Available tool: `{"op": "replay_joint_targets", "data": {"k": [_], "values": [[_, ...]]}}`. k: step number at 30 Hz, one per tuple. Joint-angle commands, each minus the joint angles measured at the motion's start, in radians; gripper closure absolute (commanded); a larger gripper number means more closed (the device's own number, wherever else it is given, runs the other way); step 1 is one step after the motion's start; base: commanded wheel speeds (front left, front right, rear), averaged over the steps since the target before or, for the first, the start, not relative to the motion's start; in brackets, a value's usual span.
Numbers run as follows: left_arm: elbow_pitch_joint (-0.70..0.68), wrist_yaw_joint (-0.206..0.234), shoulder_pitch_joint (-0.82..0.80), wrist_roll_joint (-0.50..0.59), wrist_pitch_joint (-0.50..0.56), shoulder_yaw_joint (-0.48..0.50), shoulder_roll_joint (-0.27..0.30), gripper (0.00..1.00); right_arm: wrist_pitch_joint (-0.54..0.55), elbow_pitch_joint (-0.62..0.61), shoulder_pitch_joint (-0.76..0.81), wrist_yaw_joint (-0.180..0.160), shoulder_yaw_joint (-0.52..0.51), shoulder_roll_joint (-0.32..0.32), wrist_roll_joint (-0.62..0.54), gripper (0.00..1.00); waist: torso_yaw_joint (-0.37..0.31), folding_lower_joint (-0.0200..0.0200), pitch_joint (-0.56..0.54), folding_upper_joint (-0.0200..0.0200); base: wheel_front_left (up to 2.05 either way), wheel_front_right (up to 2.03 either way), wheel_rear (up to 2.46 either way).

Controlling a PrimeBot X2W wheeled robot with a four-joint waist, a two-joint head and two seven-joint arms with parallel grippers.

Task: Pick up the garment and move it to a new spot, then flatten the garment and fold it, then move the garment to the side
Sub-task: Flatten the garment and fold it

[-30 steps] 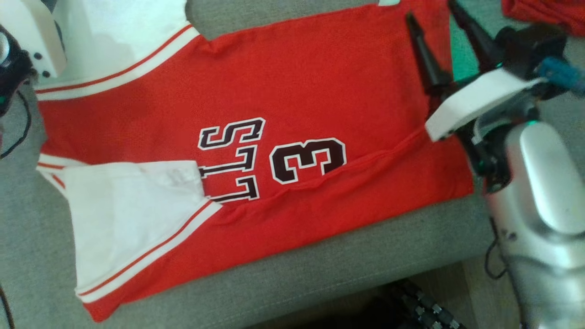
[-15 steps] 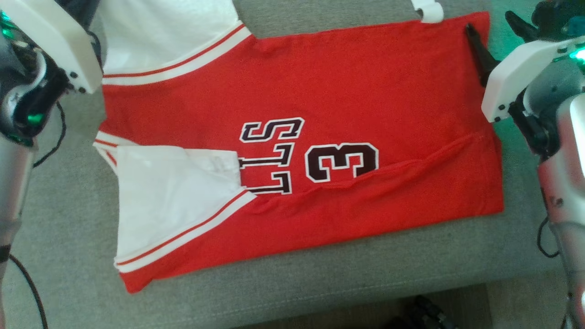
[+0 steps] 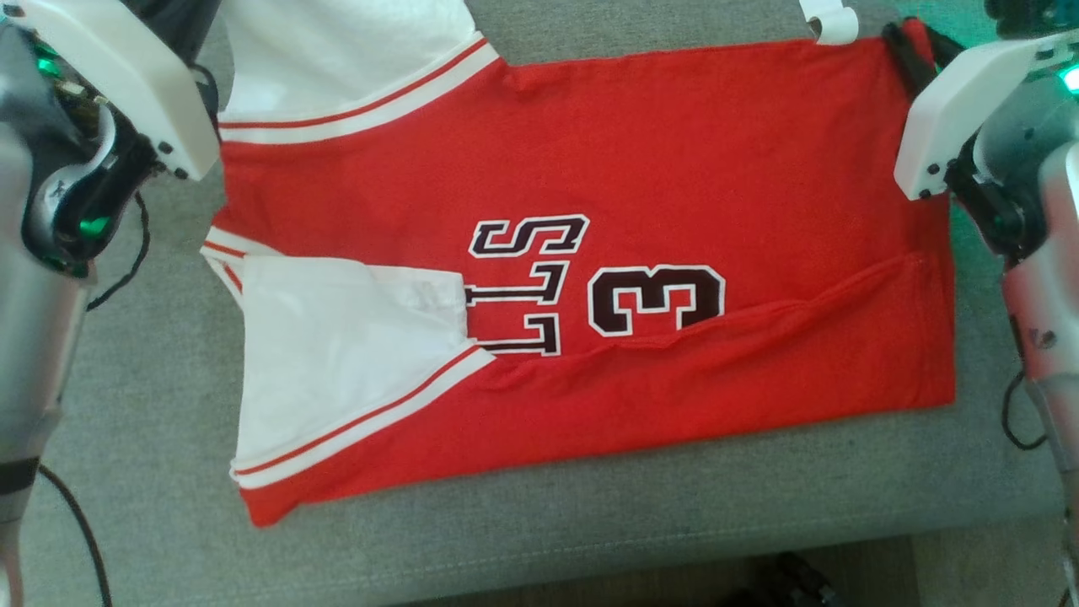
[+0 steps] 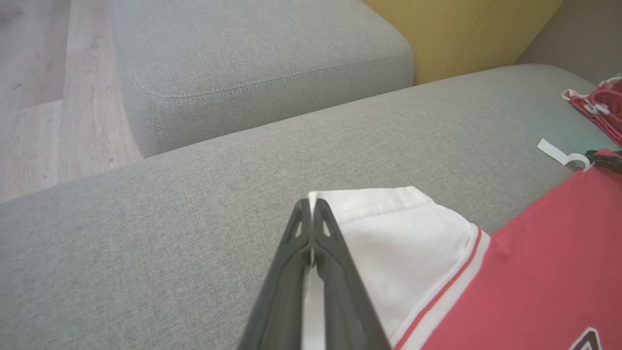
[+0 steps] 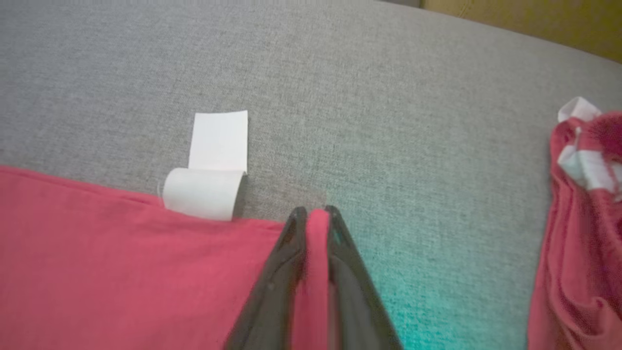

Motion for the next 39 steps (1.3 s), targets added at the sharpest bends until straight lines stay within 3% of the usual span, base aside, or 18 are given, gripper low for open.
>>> {"op": "replay_joint_targets", "data": {"k": [1,8,18,29,39], "values": [[-0.038,-0.004,-0.018,-0.005,-0.013,0.044,0.037,1.0,-0.012,-0.009,-0.001,0.007,0.013,-0.018,0.007,1.0,0.002,0.0,-0.003,0.0,0.0,0.0,0.0],[-0.09,0.015,0.072,-0.039,-0.091,0.084,0.041,1.0,-0.155,-0.001,0.022,0.007,0.022,-0.021,0.02,1.0,0.004,0.0,-0.059,0.0,0.0,0.0,0.0],[-0.301,0.089,0.403,-0.104,-0.191,0.135,0.041,1.0,-0.278,-0.128,0.226,0.007,0.019,-0.024,0.05,1.0,0.008,0.0,-0.188,0.0,0.0,0.0,0.0],[-0.442,0.169,0.746,-0.142,-0.287,0.125,-0.011,1.0,-0.256,-0.307,0.512,0.007,-0.106,0.019,0.019,1.0,0.021,0.0,-0.305,0.0,0.0,0.0,0.0],[-0.355,0.175,0.878,-0.167,-0.367,0.085,-0.089,1.0,-0.234,-0.358,0.643,0.007,-0.172,0.066,-0.012,1.0,0.035,0.0,-0.332,0.0,0.0,0.0,0.0]]}}
